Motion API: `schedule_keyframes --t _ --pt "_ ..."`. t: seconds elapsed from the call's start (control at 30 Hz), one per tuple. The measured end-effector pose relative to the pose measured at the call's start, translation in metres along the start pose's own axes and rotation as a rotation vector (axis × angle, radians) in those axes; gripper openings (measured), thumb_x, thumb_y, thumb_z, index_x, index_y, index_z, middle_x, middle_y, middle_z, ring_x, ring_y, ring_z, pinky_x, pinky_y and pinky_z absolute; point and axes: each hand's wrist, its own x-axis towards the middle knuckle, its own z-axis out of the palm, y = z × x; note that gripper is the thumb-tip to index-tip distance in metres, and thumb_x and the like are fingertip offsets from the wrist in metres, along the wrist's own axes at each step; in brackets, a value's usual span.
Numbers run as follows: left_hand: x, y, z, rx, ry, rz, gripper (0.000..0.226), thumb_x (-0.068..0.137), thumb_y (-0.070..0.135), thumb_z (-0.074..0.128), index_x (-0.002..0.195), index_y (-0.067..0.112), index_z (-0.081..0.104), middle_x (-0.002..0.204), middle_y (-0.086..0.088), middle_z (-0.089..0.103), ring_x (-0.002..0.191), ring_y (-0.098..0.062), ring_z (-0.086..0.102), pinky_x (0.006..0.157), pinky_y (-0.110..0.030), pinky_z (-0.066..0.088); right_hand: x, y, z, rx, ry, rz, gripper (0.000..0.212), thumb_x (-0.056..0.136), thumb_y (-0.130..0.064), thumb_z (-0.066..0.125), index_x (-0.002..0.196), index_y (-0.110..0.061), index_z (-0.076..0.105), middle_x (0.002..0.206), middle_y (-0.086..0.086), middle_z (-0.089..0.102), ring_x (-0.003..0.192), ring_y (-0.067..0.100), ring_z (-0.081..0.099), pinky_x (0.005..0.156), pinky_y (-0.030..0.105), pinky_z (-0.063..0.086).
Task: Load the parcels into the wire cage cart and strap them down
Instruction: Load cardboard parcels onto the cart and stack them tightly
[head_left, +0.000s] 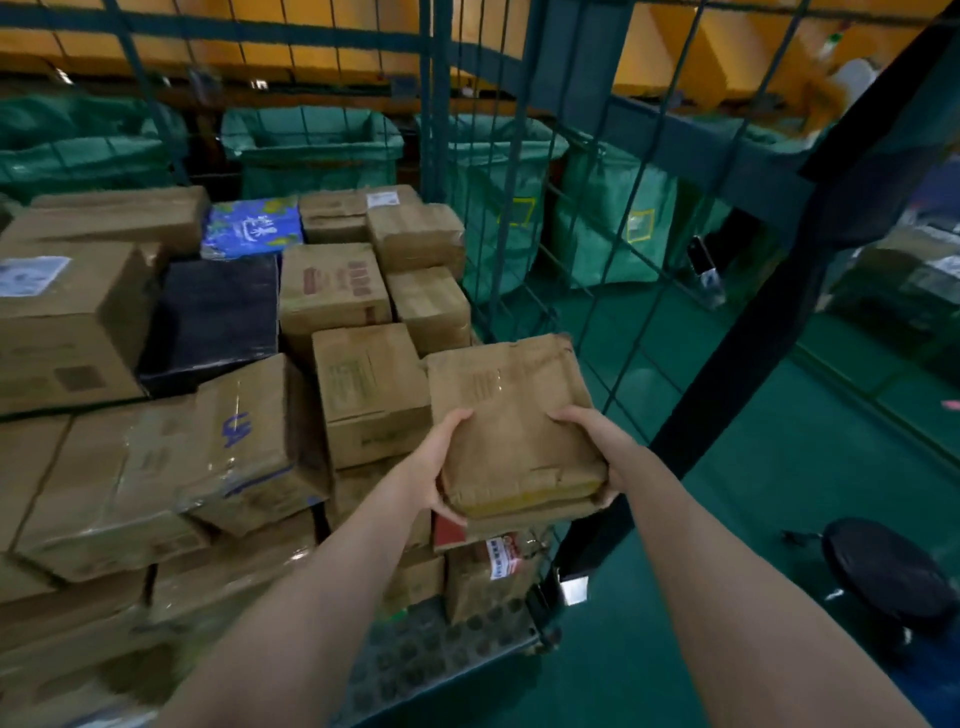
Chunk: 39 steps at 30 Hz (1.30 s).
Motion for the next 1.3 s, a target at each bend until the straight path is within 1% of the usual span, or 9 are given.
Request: schedule_keyframes --t 0.23,0.37,0.47,0.63,0.8,0.97,1.1,1.17,1.3 --pt "0.012 0.021 0.001 0.013 0.148 0.048 0.062 0.077 0.059 0.061 0.121 0.024 0.034 0.128 -0.012 0.036 0.126 -0.042 0.034 0.093 -0.065 0.04 0.019 -0.011 0.007 0.022 -0.087 -0.004 0.072 0.072 -0.052 0.068 0.13 -0.019 0.042 0.098 0.005 0.051 0.077 0.025 0.048 0.06 0.035 0.037" --pt "0.019 0.036 0.006 -0.002 0.148 0.069 0.073 0.077 0.061 0.059 0.134 0.023 0.034 0.137 -0.012 0.036 0.126 -0.041 0.034 0.094 -0.065 0.039 0.034 -0.031 0.006 0.045 -0.122 -0.059 0.077 0.068 -0.051 0.072 0.131 -0.015 0.046 0.106 0.007 0.059 0.084 0.025 0.057 0.058 0.03 0.041" --pt "0.025 0.05 0.007 -0.018 0.152 0.065 0.076 0.075 0.063 0.06 0.135 0.025 0.034 0.14 -0.013 0.035 0.127 -0.041 0.034 0.091 -0.065 0.041 0.053 -0.044 0.009 0.026 -0.118 -0.103 0.083 0.059 -0.053 0.075 0.127 -0.014 0.05 0.112 0.006 0.061 0.095 0.027 0.06 0.076 0.039 0.05" --pt "0.044 0.079 0.001 -0.039 0.136 0.05 0.075 0.077 0.059 0.061 0.137 0.023 0.033 0.14 -0.013 0.035 0.127 -0.043 0.034 0.091 -0.069 0.039 0.083 -0.076 0.015 -0.003 -0.055 -0.195 0.054 0.07 -0.043 0.075 0.108 -0.009 0.058 0.105 0.003 0.062 0.096 0.024 0.059 0.094 0.038 0.046" --pt "0.063 0.117 0.002 0.088 0.156 -0.04 0.079 0.081 0.058 0.06 0.141 0.018 0.027 0.143 -0.016 0.033 0.13 -0.046 0.031 0.092 -0.07 0.037 0.103 -0.097 0.017 -0.093 -0.039 -0.165 0.036 0.079 -0.043 0.067 0.093 -0.017 0.046 0.083 -0.001 0.048 0.071 0.019 0.047 0.076 0.037 0.036" --pt "0.085 0.144 -0.009 0.382 0.154 -0.089 0.088 0.081 0.065 0.053 0.146 0.012 0.025 0.144 -0.019 0.036 0.127 -0.043 0.042 0.085 -0.055 0.05 0.108 -0.109 0.018 -0.154 -0.063 -0.12 0.031 0.077 -0.046 0.066 0.079 -0.021 0.048 0.082 -0.002 0.051 0.071 0.019 0.049 0.066 0.039 0.038" --pt "0.093 0.143 -0.002 0.563 0.232 -0.056 0.088 0.084 0.071 0.041 0.145 0.009 0.027 0.142 -0.019 0.04 0.12 -0.041 0.05 0.076 -0.046 0.056 0.121 -0.101 0.022 -0.141 -0.031 -0.097 0.04 0.073 -0.045 0.071 0.09 -0.017 0.048 0.087 0.0 0.052 0.076 0.021 0.053 0.074 0.042 0.043" --pt "0.1 0.135 0.001 0.597 0.258 -0.014 0.087 0.084 0.073 0.035 0.144 0.011 0.029 0.14 -0.017 0.042 0.116 -0.04 0.053 0.074 -0.043 0.057 0.131 -0.091 0.026 -0.089 -0.034 -0.11 0.064 0.061 -0.05 0.076 0.108 -0.014 0.053 0.102 0.003 0.058 0.09 0.024 0.059 0.086 0.042 0.049" --pt "0.107 0.124 -0.003 0.694 0.391 0.123 0.096 0.074 0.084 0.03 0.138 0.013 0.042 0.124 -0.015 0.056 0.074 -0.032 0.067 0.067 -0.038 0.06 0.174 -0.075 0.029 -0.006 0.011 -0.142 0.104 0.033 -0.06 0.079 0.124 -0.016 0.053 0.12 0.003 0.058 0.103 0.027 0.06 0.093 0.044 0.049"
